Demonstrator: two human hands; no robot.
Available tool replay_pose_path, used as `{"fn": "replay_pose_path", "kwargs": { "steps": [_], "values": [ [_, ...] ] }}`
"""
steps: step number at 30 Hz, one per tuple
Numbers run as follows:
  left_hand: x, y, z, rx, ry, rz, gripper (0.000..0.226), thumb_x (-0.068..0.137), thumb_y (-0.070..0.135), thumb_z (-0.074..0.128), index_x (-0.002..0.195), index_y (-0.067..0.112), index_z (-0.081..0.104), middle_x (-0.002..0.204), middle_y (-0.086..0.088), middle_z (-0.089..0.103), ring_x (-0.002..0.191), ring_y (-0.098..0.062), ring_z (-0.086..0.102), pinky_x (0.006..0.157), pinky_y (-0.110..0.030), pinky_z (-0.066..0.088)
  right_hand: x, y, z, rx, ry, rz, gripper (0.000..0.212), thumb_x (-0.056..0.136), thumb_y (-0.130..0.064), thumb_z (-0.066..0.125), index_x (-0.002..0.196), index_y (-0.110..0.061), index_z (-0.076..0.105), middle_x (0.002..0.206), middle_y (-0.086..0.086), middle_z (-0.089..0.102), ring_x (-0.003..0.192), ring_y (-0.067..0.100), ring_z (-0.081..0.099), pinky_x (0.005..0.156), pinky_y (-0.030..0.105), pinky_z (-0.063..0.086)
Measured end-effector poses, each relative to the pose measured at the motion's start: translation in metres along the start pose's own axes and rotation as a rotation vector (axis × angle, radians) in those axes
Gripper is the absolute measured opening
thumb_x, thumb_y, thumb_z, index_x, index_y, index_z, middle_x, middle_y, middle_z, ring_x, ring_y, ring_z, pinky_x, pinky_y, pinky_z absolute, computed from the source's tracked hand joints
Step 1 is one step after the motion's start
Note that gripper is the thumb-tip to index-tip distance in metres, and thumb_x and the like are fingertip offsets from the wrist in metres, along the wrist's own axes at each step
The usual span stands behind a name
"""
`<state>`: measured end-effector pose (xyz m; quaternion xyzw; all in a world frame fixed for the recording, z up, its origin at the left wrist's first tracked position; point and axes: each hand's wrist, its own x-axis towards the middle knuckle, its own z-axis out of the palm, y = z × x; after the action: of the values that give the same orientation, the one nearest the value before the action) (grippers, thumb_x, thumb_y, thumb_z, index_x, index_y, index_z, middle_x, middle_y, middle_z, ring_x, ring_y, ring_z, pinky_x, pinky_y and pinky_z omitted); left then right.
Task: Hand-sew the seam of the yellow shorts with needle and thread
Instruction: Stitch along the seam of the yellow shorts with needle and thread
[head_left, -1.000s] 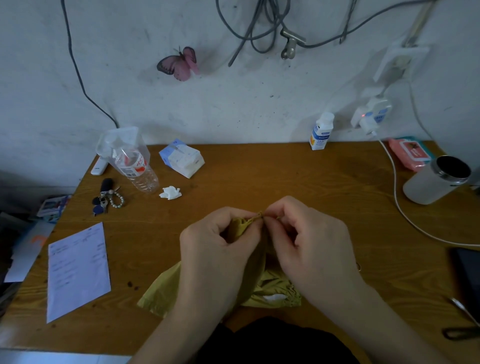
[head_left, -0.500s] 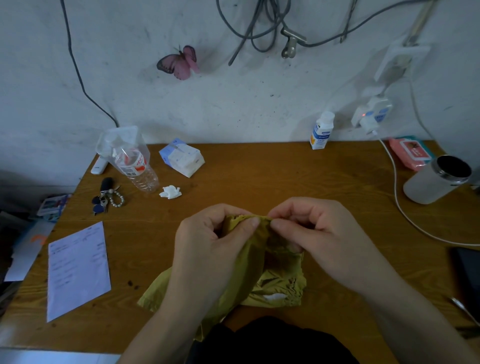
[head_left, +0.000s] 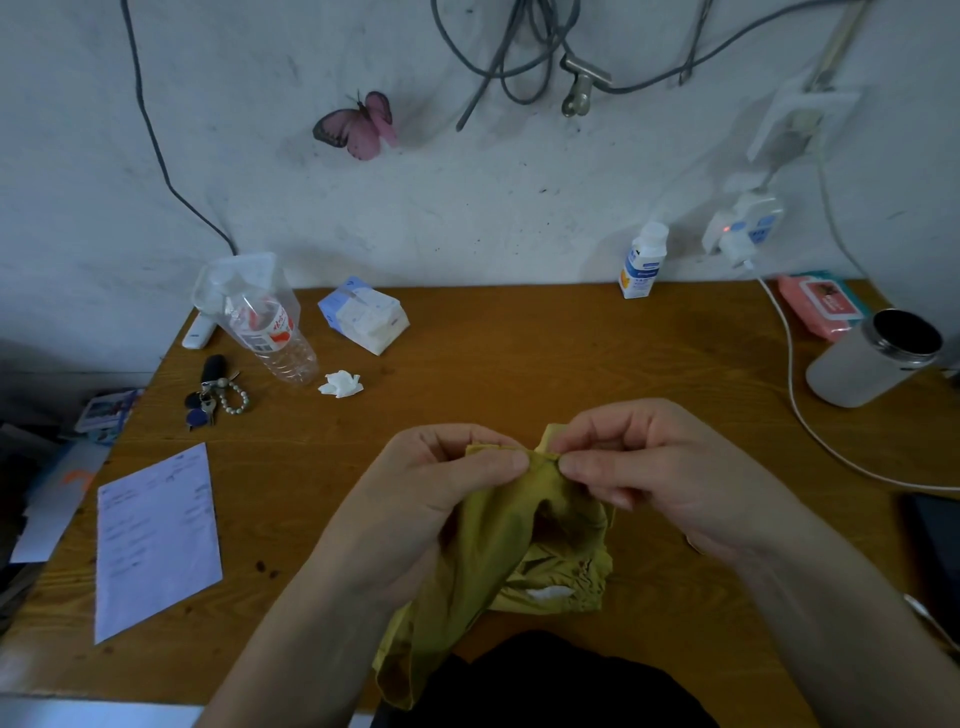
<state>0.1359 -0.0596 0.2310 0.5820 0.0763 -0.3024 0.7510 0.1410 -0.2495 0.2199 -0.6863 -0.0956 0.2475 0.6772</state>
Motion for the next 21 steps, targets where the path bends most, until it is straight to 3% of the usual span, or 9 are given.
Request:
{"fn": "replay_pose_path", "kwargs": {
  "steps": [13, 21],
  "values": [
    [0.0041, -0.0009, -0.0026, 0.107, -0.023, -0.01, 0.015, 0.053, 0.023, 0.076, 0.066, 0.014, 0.075, 0.063, -0.006, 0.07, 0.058, -0.014, 0.067, 0.057, -0.025, 0.056, 0.002, 0.0034, -0.0077, 0.041, -0.075, 0.076, 0.011, 0.073, -0.018, 0.063, 0.074, -0.017, 0.074, 0.043, -0.006, 0.048, 0.04, 0.004, 0.039, 0.048, 0.014, 0.036],
    [0.0081, -0.0055, -0.0005, 0.004, -0.049, -0.05, 0.01, 0.06, 0.015, 0.079, 0.068, 0.011, 0.074, 0.062, -0.006, 0.069, 0.056, -0.014, 0.066, 0.056, -0.025, 0.055, 0.0005, 0.0091, -0.0031, 0.107, -0.073, 0.016, 0.013, 0.076, -0.017, 0.061, 0.068, -0.022, 0.071, 0.044, -0.008, 0.047, 0.042, 0.005, 0.037, 0.051, 0.015, 0.033]
  ]
}}
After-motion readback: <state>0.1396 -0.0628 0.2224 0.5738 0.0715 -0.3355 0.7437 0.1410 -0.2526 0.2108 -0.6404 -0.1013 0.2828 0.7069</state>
